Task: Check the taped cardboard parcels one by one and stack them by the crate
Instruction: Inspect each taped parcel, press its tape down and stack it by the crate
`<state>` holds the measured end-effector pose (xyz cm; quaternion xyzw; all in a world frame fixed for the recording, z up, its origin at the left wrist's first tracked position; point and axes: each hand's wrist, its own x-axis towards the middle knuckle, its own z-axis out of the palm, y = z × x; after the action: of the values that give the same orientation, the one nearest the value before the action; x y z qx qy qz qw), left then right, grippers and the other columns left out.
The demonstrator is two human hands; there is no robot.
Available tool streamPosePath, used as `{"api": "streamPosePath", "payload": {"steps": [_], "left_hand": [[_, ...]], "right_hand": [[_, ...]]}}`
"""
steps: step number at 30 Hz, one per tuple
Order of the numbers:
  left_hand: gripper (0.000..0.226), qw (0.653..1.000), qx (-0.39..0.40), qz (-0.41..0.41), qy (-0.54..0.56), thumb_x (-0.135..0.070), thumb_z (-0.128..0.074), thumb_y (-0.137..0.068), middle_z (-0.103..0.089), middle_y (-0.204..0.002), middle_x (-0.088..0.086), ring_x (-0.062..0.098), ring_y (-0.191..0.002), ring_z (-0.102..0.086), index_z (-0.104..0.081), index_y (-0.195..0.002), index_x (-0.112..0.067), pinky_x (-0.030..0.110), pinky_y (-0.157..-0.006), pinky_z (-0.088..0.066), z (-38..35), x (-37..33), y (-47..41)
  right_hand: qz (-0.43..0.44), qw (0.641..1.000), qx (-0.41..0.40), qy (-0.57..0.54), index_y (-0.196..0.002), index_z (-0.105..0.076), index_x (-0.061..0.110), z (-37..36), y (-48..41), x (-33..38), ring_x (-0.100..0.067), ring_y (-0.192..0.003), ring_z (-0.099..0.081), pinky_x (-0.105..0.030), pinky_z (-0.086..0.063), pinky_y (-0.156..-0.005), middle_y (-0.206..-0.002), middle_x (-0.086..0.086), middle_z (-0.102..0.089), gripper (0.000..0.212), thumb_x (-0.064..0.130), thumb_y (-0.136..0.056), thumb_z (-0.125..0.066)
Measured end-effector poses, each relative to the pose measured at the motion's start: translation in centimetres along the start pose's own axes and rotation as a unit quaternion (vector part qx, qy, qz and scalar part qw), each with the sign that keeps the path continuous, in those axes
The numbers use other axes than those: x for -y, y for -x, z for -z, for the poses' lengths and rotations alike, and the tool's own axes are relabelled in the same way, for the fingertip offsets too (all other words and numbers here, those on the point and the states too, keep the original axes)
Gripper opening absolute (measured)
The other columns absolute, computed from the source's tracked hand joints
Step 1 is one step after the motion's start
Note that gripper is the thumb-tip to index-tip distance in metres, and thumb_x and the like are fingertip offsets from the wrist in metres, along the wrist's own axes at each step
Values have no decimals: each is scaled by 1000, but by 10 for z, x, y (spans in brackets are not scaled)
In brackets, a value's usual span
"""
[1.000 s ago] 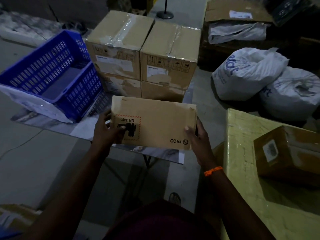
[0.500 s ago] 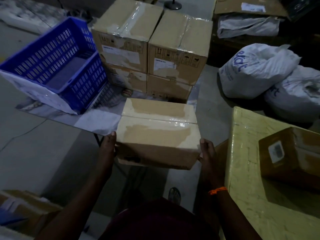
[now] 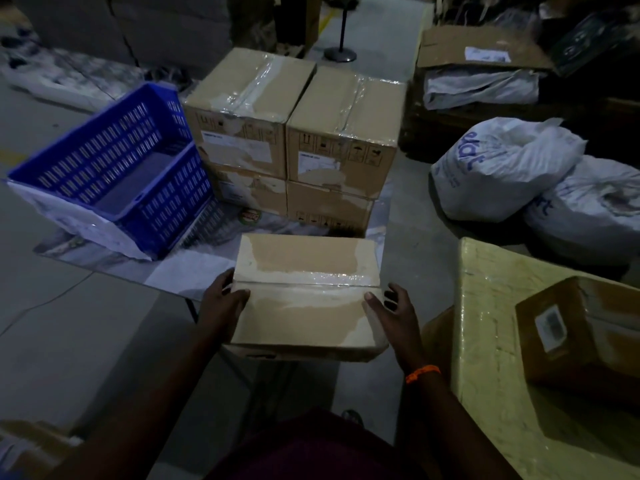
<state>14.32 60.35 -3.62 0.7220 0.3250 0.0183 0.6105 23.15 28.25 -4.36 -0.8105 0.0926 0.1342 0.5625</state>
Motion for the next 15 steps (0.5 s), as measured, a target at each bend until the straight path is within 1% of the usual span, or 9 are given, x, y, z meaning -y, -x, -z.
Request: {"api": "streamPosePath", "payload": {"steps": [2,3,4,5,6,8,10,12,15], "left_hand": [[48,1000,10,-16,-12,6,-57,-88,-65,-110,-8,18,-104,-61,-59,-128,-21,33,-76,-51,-5,-21,-6],[50,1000,13,-12,-18,10,-54,-85,-66,-104,-8,20,-101,-61,-60,-124,-21,31,-72,-49,-7,-30,-10],[52,1000,16,0,-17,13,-53,-82,-65,-101,-7,23,-100,-61,-61,-122,-19,30,-68,-48,-9,-39,-13],[55,1000,18,10,-13,15,-51,-79,-65,-99,-4,27,-100,-60,-61,-122,-18,30,-66,-48,-11,-46,-16],[56,1000,17,22,-7,17,-49,-78,-65,-99,-1,29,-99,-59,-60,-122,-17,31,-64,-48,-13,-51,-17],[57,999,7,32,7,16,-48,-78,-63,-103,4,26,-92,-57,-57,-120,-21,33,-62,-50,-15,-59,-14],[56,998,-15,25,57,13,-49,-83,-61,-110,3,21,-91,-58,-53,-124,-26,35,-64,-52,-14,-62,-8],[48,990,-37,9,134,5,-53,-91,-61,-114,-2,18,-96,-62,-53,-130,-23,33,-69,-53,-7,-65,-5],[34,977,-58,-14,205,-21,-56,-100,-67,-122,1,19,-108,-65,-57,-134,-13,36,-77,-52,5,-70,-7]], "right_hand": [[3,1000,26,16,-146,-48,24,1,-16,14,-15,-126,-51,-34,-45,-104,-135,10,-51,68,41,-88,-80],[0,999,45,17,-138,-53,25,1,-24,19,-14,-122,-53,-33,-47,-102,-134,11,-53,62,42,-87,-82],[-9,998,64,10,-138,-57,23,0,-33,23,-15,-122,-58,-35,-51,-101,-136,11,-57,64,44,-84,-84],[-16,996,87,-2,-134,-62,23,-3,-41,24,-19,-120,-64,-36,-56,-98,-134,7,-65,59,42,-83,-85],[-15,994,108,-21,-125,-68,24,-5,-43,28,-22,-115,-69,-32,-58,-92,-125,4,-73,44,34,-85,-85],[10,992,121,-45,-114,-72,25,-10,-43,36,-18,-107,-74,-26,-58,-85,-111,3,-78,27,20,-89,-81],[28,990,119,-77,-118,-71,26,-10,-40,43,-10,-103,-74,-24,-58,-86,-114,5,-78,27,22,-92,-78],[48,988,110,-100,-122,-69,27,-7,-37,49,-7,-103,-73,-23,-58,-86,-117,5,-76,27,28,-96,-73],[32,983,82,-161,-121,-68,29,-3,-38,53,-19,-114,-69,-44,-56,-98,-121,2,-74,31,47,-96,-68]]}}
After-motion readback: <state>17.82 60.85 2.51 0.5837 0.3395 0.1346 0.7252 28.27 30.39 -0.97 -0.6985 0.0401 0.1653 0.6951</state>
